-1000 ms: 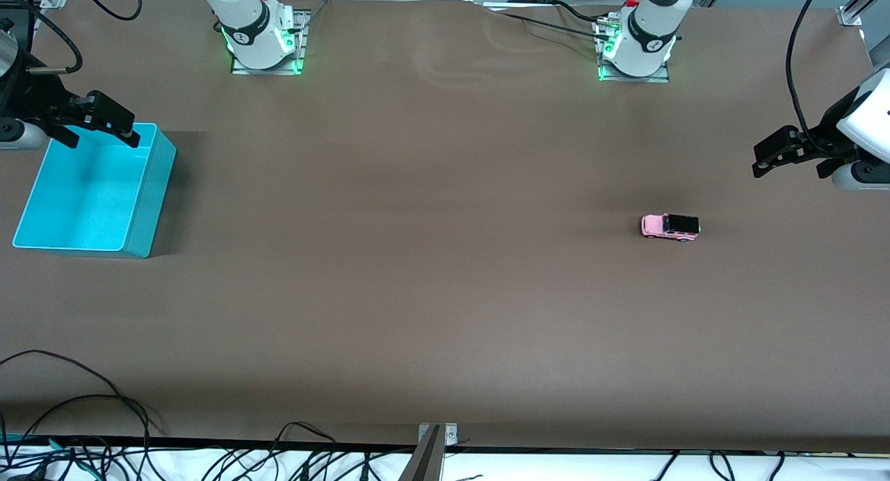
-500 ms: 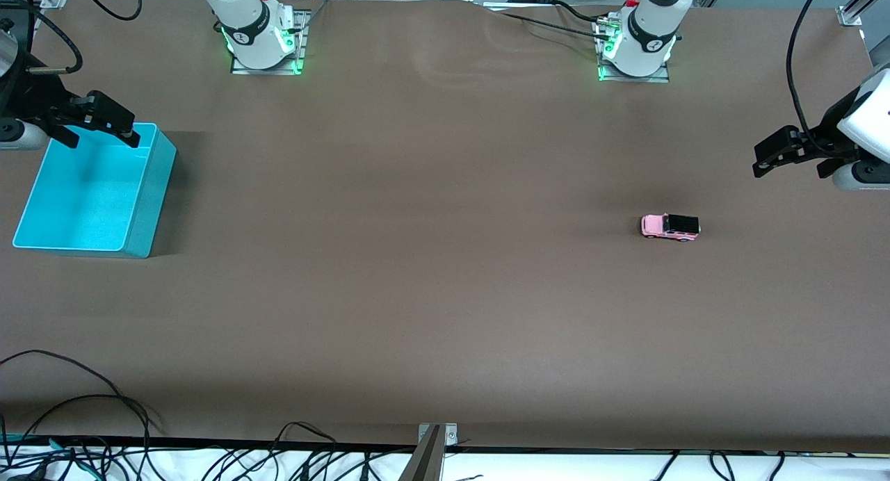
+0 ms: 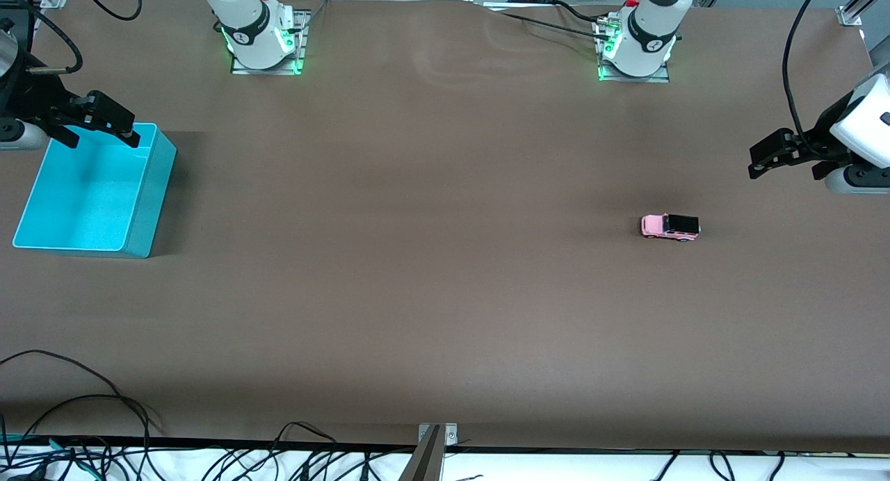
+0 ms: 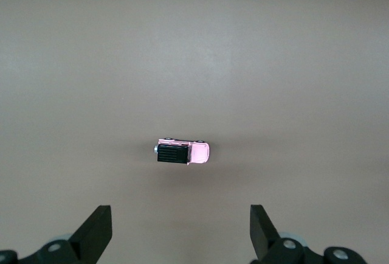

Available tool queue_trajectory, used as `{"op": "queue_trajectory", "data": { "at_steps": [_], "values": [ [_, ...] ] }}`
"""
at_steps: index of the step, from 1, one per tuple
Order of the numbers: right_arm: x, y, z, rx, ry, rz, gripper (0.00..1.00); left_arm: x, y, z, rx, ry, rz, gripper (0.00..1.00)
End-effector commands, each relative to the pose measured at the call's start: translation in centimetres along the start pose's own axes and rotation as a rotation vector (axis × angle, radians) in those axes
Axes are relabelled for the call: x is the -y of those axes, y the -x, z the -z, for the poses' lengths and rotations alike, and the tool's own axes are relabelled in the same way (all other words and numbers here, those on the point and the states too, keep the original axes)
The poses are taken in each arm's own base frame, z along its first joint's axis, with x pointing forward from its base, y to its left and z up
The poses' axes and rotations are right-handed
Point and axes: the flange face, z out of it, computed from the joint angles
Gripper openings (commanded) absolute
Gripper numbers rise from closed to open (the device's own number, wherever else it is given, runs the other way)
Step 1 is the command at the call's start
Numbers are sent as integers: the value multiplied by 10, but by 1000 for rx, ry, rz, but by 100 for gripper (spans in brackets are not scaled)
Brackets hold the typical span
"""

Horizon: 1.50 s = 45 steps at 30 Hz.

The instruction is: Wind and store pink jeep toy

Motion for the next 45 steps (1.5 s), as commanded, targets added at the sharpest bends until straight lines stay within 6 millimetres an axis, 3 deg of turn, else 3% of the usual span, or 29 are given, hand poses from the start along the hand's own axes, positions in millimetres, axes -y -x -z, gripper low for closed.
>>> {"op": "queue_trajectory", "data": {
  "at_steps": [1, 18, 38, 45],
  "values": [
    [1, 6, 4, -6, -5, 6, 100, 3, 0, 6, -2, 1, -2, 100],
    [1, 6, 4, -8, -5, 6, 100, 2, -2, -3, 17, 23, -2, 100],
    [1, 6, 3, -6, -5, 6, 100, 38, -5, -16, 32, 28, 52, 100],
    [0, 6, 4, -6, -7, 3, 100, 42, -11, -43, 17, 22, 72, 100]
  ]
}}
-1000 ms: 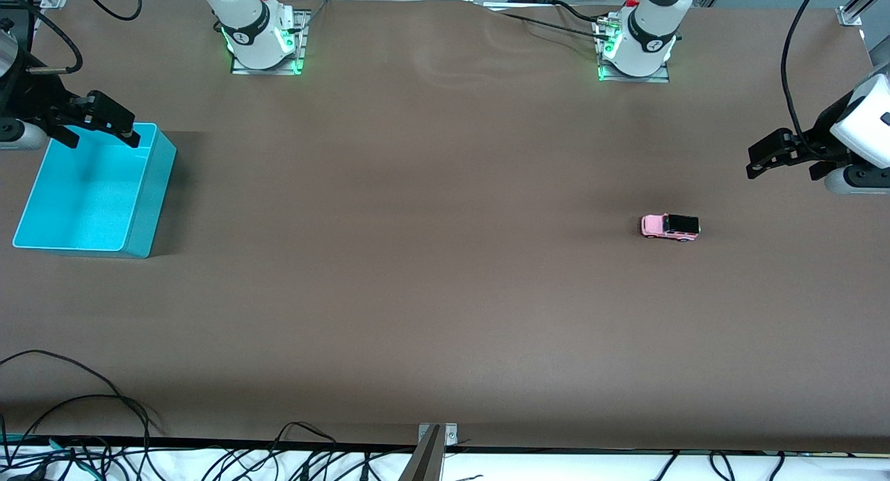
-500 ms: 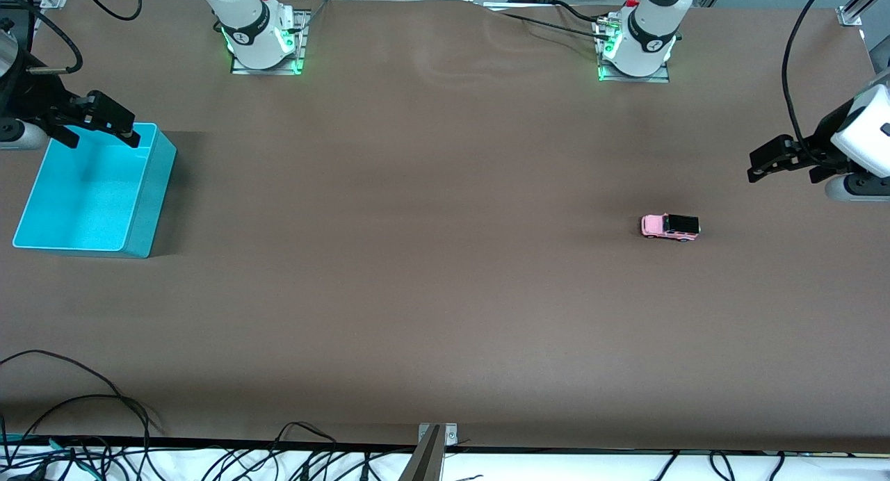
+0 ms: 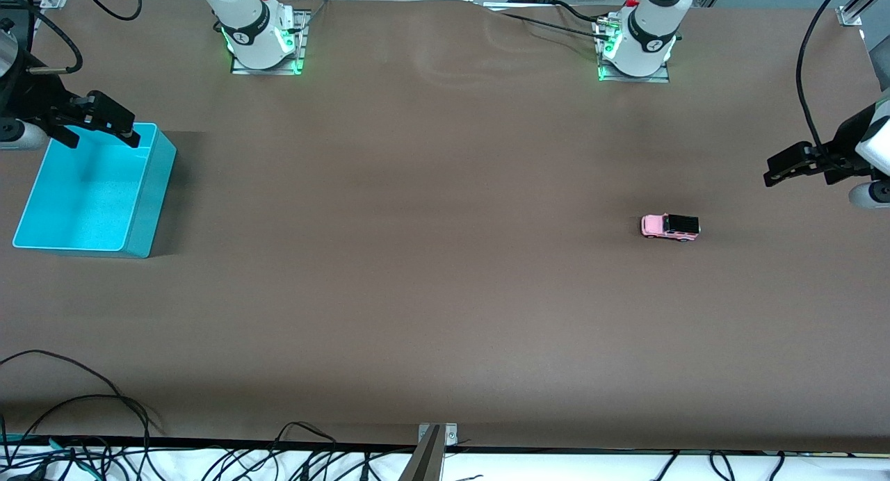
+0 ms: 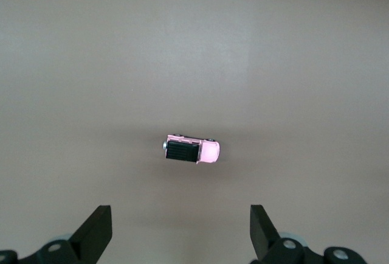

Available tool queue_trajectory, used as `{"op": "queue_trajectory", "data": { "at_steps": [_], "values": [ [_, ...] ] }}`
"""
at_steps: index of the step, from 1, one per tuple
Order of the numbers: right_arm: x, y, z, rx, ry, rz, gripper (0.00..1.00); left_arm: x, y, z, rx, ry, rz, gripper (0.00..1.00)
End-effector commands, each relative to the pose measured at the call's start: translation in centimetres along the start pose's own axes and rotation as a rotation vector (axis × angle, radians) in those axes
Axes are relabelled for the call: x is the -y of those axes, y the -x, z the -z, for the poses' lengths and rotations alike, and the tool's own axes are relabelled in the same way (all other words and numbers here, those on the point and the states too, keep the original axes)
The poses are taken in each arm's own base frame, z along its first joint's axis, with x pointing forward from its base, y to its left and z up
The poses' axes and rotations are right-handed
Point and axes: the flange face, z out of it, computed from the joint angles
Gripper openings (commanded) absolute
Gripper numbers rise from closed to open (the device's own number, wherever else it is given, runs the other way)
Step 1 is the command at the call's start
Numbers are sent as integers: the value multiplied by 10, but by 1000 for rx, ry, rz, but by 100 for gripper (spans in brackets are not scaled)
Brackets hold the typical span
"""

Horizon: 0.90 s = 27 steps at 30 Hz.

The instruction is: Wind and store pink jeep toy

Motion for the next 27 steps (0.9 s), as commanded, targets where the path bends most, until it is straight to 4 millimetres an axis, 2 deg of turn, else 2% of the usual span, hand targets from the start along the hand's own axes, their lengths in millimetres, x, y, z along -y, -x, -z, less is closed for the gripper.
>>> {"op": "queue_trajectory", "data": {
  "at_steps": [1, 4, 8, 11, 20, 27],
  "values": [
    [0, 6, 3, -5, -6, 3, 100, 5, -3, -20, -9, 4, 6, 100],
    [0, 5, 3, -8, -7, 3, 100, 16, -3, -23, -4, 3, 25, 100],
    [0, 6, 3, -5, -6, 3, 100, 19, -4, -32, 4, 3, 30, 100],
    [0, 6, 3, 0, -6, 3, 100, 18, -5, -49, 7, 3, 42, 100],
    [0, 6, 3, -3, -6, 3, 100, 15, -7, -104, -1, 4, 251, 100],
    [0, 6, 4, -3, -6, 3, 100, 15, -5, -134, 45, -4, 377, 100]
  ]
}}
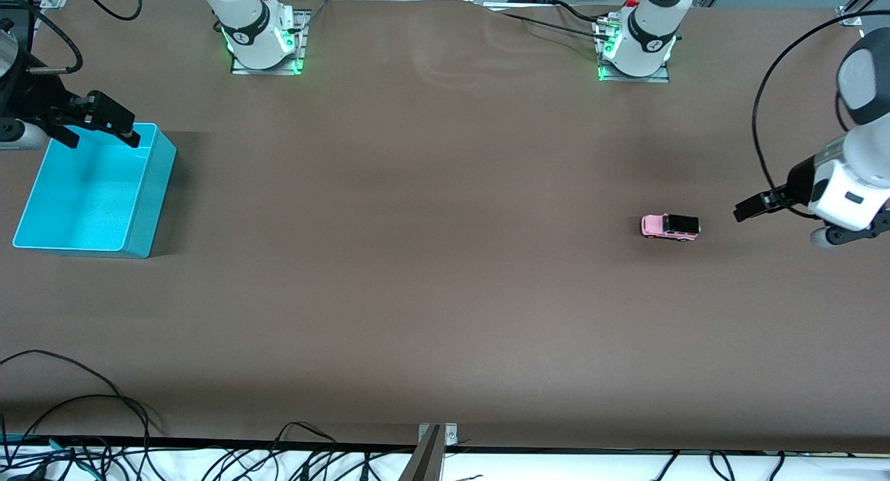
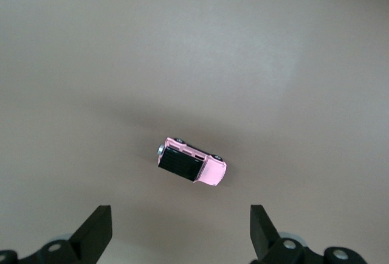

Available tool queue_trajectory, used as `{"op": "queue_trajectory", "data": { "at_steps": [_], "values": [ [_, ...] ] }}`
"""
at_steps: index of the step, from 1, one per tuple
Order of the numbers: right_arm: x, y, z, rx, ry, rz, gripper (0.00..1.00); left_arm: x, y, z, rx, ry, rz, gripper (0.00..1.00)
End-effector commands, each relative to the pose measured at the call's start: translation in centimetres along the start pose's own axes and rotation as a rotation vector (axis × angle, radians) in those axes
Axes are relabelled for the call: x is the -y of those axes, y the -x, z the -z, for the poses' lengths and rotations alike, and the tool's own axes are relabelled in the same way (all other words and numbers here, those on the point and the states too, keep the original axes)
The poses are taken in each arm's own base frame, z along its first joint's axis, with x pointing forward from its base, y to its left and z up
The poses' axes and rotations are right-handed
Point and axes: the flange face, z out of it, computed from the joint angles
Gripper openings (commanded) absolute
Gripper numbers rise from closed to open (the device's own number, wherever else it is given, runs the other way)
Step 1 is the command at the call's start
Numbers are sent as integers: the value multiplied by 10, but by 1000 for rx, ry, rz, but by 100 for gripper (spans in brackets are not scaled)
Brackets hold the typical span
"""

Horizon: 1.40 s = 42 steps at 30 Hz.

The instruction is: Wind and store pink jeep toy

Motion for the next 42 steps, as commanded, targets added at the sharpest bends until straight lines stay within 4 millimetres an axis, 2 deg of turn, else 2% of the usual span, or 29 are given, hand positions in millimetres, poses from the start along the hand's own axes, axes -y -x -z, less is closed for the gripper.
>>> {"op": "queue_trajectory", "data": {
  "at_steps": [1, 7, 18, 23, 25, 34, 39, 42],
  "values": [
    [0, 6, 3, -3, -6, 3, 100, 0, 5, -22, 21, -3, 119, 100],
    [1, 6, 3, -6, -7, 4, 100, -2, 17, -71, 38, -3, 170, 100],
    [0, 6, 2, 0, -6, 3, 100, -5, 36, -145, -43, 32, 445, 100],
    [0, 6, 2, 0, -8, 3, 100, -10, 42, -161, -53, 42, 545, 100],
    [0, 6, 2, -2, -8, 3, 100, -12, 44, -173, -57, 47, 591, 99],
    [0, 6, 2, 0, -8, 3, 100, -13, 40, -186, -62, 61, 658, 99],
    [0, 6, 2, 0, -8, 3, 100, -16, 38, -196, -75, 77, 765, 99],
    [-1, 6, 2, 1, -9, 0, 100, -14, 43, -211, -71, 66, 808, 100]
  ]
}}
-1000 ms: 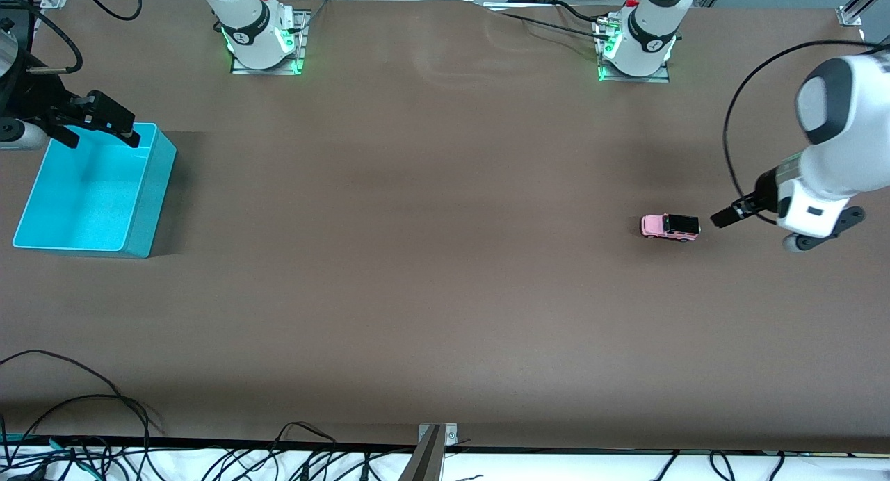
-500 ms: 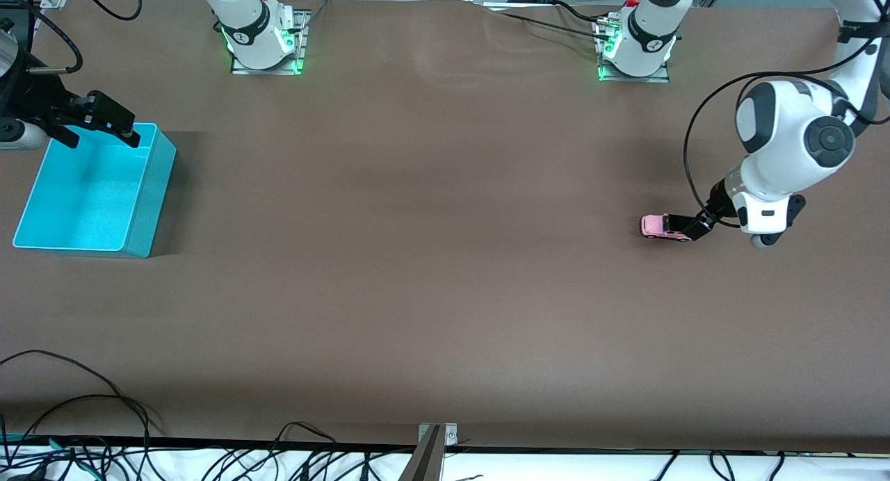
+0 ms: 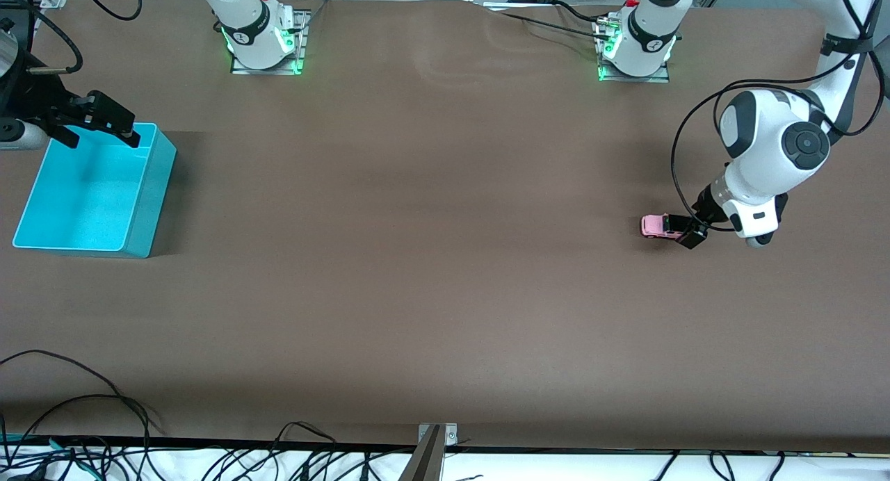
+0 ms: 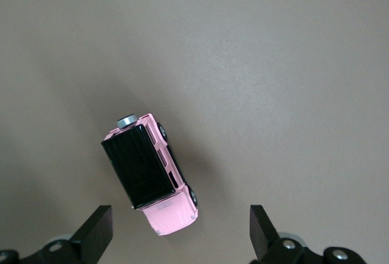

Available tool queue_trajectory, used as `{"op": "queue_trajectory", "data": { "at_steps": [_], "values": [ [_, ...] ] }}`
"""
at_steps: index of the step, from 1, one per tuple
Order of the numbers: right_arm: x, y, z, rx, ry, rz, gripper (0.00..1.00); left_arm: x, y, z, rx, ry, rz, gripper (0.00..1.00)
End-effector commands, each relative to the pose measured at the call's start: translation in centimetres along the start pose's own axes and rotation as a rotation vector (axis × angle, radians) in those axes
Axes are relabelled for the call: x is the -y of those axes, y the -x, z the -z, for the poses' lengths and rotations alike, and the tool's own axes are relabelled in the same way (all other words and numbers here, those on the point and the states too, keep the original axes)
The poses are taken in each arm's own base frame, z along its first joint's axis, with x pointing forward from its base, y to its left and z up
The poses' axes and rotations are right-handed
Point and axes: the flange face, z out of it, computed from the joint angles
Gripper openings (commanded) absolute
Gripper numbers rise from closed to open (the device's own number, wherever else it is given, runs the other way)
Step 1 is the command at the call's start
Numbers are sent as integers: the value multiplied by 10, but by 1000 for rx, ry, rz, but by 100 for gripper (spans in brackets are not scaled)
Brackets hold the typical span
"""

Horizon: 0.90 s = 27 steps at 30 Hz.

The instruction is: Wind and store pink jeep toy

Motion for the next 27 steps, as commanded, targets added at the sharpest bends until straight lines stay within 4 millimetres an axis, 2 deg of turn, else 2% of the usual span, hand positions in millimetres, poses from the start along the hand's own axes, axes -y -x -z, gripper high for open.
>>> {"op": "queue_trajectory", "data": {
  "at_steps": [1, 17, 19, 21, 27],
  "values": [
    [-1, 6, 2, 1, -9, 0, 100, 6, 6, -19, -18, 8, 88, 99],
    [-1, 6, 0, 6, -9, -1, 100, 20, 9, -37, -17, -19, 276, 99],
    [-1, 5, 1, 4, -9, -1, 100, 25, 13, -47, -9, -39, 286, 99],
    [-1, 5, 0, 6, -9, -1, 100, 29, 15, -54, -12, -57, 269, 93],
    [-2, 5, 0, 6, -9, -2, 100, 33, 14, -67, -5, -83, 278, 93]
  ]
}}
